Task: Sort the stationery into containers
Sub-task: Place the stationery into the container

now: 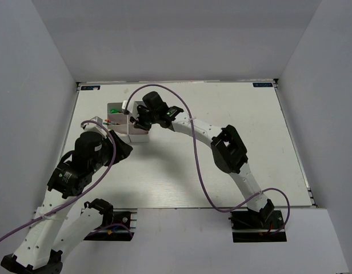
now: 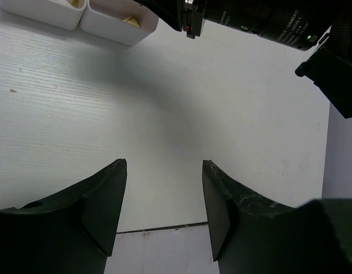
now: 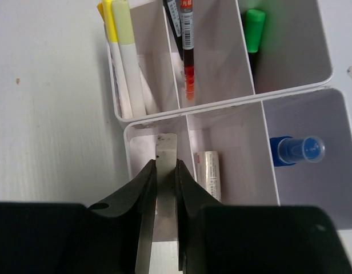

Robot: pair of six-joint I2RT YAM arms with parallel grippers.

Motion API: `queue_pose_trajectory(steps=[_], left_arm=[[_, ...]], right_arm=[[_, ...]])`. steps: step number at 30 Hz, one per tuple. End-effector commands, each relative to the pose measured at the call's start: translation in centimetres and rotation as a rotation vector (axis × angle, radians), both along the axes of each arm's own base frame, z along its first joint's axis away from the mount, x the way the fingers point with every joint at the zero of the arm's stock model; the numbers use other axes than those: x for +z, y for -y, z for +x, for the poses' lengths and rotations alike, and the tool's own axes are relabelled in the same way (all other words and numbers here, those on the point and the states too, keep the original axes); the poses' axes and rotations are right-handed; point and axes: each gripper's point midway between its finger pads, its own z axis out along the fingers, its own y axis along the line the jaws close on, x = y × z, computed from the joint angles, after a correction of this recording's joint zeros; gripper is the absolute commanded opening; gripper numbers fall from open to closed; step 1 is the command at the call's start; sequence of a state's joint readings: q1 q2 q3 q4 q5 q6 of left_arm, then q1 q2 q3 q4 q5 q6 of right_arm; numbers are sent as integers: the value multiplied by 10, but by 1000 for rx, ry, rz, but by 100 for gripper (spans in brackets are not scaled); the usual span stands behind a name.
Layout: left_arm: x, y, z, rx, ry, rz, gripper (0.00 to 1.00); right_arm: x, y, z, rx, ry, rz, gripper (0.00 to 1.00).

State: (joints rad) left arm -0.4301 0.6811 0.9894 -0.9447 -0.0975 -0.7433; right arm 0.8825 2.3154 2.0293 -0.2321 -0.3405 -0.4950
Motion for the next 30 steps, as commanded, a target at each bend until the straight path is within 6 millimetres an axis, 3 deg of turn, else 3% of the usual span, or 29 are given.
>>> queue_pose_trajectory(steps=[1,2,4,5,6,12,13,17,18,20,22,23,24,26,27,28,30], left_arm=[[-4,-4,-2,18,-8,10,65],[-4,-4,-2,18,-8,10,65],[-4,-4,-2,18,-8,10,65],[-4,-4,-2,18,-8,10,65],[-2,-3,0,18,0,6,65],[2,1,4,16,14,-14,65],[2,2,4,8,12,-19,65],[4,6,7,-1,16,-27,65],[4,7,6,-8,14,-32,65],[11,11,10,-19,42,-52,67],[6,16,10,-46,38,-57,67],[9,22,13,-65,48,-73,67],[6,24,13,-74,47,-79,68],[5,32,16,-112,51,-94,70],[-5,36,17,-124,29,-94,74],[-6,39,17,-143,33,-97,76],[-16,49,20,-183,17,-117,80]], right_arm=[[17,-6,8,0,94,34,20],[18,-5,6,5,92,34,33],[15,1,-2,26,81,20,49],[23,3,-3,30,89,29,60],[17,4,-9,44,74,20,62],[36,13,-17,35,56,50,62],[53,17,-18,17,55,72,62],[85,30,-20,-18,68,115,62],[102,36,-20,-38,83,138,62],[117,53,-22,-80,72,145,65],[113,70,-13,-148,57,116,71],[126,78,-16,-182,42,132,74],[114,95,-11,-243,15,76,76],[119,120,-2,-357,-10,59,81],[98,141,-1,-401,-57,-6,82],[106,159,4,-461,-61,7,89],[97,199,14,-594,-58,-20,89]])
